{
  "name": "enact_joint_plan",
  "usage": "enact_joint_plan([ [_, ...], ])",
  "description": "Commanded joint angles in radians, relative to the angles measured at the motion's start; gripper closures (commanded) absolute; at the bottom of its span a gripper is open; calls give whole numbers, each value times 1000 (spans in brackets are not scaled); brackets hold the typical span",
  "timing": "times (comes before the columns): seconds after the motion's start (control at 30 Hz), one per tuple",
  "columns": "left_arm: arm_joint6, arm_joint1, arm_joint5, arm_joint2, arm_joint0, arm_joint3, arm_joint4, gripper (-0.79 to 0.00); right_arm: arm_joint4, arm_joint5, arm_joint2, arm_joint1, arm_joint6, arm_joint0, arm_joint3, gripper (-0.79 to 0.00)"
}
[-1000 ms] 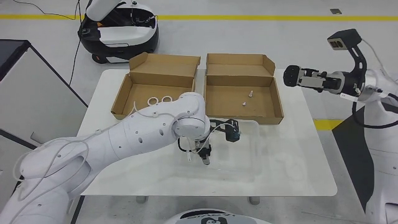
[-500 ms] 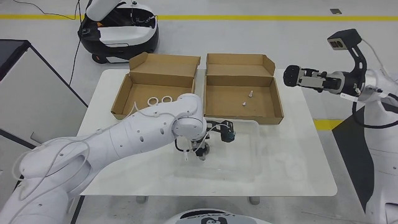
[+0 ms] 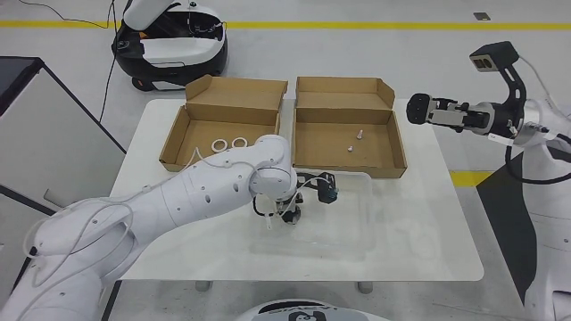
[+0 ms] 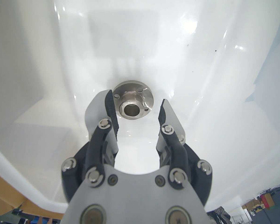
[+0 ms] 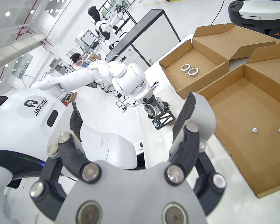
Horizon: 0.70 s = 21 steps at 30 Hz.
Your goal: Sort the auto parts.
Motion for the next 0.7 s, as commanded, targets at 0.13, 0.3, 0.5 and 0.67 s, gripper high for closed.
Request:
enact_joint_plan([
  [0.13, 0, -5, -6, -6, 8, 20, 5, -354, 0, 0, 0, 0, 0, 0, 0, -785],
  [0.3, -1, -9, -5, -12, 13, 28, 12, -314, 0, 0, 0, 0, 0, 0, 0, -785],
  [0.5, -4, -11, -7, -21, 18, 32, 17, -292, 0, 0, 0, 0, 0, 0, 0, -785],
  [0.67, -8, -6, -6, -32, 23, 22, 23, -289, 0, 0, 0, 0, 0, 0, 0, -785],
])
